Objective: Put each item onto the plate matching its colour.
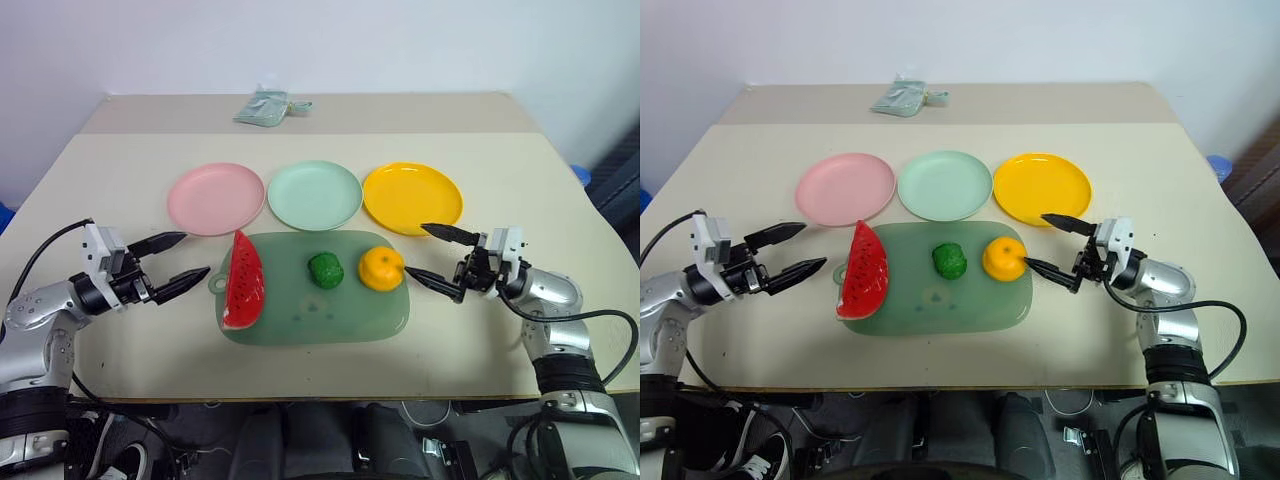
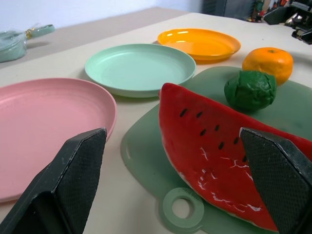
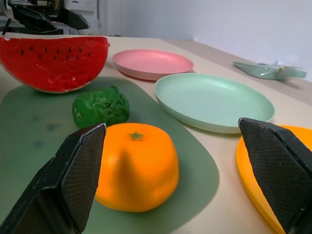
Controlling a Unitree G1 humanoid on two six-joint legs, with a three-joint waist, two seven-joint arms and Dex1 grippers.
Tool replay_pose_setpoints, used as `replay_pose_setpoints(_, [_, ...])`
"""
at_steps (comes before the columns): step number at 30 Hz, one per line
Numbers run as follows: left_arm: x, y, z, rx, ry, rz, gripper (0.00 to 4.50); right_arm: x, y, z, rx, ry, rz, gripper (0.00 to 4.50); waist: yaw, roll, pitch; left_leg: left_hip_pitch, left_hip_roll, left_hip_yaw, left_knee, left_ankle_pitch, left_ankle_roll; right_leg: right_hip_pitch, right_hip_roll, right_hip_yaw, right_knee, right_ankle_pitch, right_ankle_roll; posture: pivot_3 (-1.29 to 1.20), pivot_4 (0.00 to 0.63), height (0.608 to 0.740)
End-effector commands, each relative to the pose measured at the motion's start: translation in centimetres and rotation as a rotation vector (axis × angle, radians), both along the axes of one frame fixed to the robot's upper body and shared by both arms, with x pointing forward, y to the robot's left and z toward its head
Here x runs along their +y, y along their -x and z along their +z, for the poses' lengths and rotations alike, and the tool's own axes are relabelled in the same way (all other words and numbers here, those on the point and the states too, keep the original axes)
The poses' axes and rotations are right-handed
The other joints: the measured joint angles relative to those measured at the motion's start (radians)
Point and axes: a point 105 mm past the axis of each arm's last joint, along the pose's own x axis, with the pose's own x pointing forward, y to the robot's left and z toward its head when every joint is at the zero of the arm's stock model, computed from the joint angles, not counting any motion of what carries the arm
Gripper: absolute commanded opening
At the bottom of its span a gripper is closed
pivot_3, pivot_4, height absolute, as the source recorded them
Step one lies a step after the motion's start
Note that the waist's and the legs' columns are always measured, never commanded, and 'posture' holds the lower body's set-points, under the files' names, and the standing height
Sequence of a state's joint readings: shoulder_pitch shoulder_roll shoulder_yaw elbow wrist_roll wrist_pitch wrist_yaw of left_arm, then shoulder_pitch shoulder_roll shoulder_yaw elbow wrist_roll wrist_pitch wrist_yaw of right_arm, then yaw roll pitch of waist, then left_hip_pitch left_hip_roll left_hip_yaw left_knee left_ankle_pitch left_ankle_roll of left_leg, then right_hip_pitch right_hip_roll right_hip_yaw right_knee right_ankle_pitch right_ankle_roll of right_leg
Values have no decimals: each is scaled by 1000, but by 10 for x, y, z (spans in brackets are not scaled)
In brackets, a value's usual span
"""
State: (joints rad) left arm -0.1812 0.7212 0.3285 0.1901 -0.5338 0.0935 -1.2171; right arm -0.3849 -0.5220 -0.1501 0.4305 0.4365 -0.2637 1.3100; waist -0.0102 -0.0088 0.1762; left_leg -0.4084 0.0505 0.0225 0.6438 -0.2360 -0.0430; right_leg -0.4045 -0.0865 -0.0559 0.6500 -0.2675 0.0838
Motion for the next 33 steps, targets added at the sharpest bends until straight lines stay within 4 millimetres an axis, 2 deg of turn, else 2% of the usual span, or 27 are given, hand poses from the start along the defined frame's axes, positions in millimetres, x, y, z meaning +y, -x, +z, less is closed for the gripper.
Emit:
replay_pose_setpoints(1, [5, -3, 18, -68, -25, 12, 4476, 0, -5, 11, -49, -9, -6, 4500, 0, 0, 0, 0, 0, 0, 0, 0, 0, 0, 0, 0, 0, 0, 0, 0, 150, 740])
replay_pose_setpoints(6, [0, -3, 16, -64, -27, -3, 4476, -2, -5, 10, -51, -18, -25, 4500, -1, 0, 0, 0, 0, 0, 0, 0, 0, 0, 0, 0, 0, 0, 0, 0, 150, 740])
replay_pose_setpoints(15, [6, -1, 26, -92, -12, 33, 4476, -2, -10, 15, -53, -31, -31, 4500, -1, 0, 0, 0, 0, 0, 0, 0, 0, 0, 0, 0, 0, 0, 0, 0, 150, 740])
replay_pose_setpoints(19, [3, -6, 23, 37, 59, 53, 4476, -5, -12, 15, -53, -19, -30, 4500, -1, 0, 0, 0, 0, 0, 0, 0, 0, 0, 0, 0, 0, 0, 0, 0, 150, 740])
replay_pose_setpoints(21, [-4, -6, 30, 42, 78, 53, 4476, -8, -13, 17, -57, -21, -40, 4500, 1, 0, 0, 0, 0, 0, 0, 0, 0, 0, 0, 0, 0, 0, 0, 0, 150, 740])
replay_pose_setpoints(26, [-14, -3, 66, 84, 209, 41, 4476, -7, -13, 13, -43, -33, -44, 4500, -2, 0, 0, 0, 0, 0, 0, 0, 0, 0, 0, 0, 0, 0, 0, 0, 150, 740])
replay_pose_setpoints(29, [-21, -1, 70, 124, 161, 69, 4476, -6, -14, 7, -33, -16, -37, 4500, -4, 0, 0, 0, 0, 0, 0, 0, 0, 0, 0, 0, 0, 0, 0, 0, 150, 740])
replay_pose_setpoints(31, [-24, -2, 65, 160, 75, 124, 4476, -6, -15, 8, -33, -16, -37, 4500, -4, 0, 0, 0, 0, 0, 0, 0, 0, 0, 0, 1, 0, 0, 0, 0, 150, 740])
replay_pose_setpoints(33, [-27, -8, 61, 190, 60, 199, 4476, -6, -17, 9, -36, -16, -36, 4500, -3, 0, 0, 0, 0, 0, 0, 0, 0, 0, 0, 1, 0, 0, 0, 0, 150, 740])
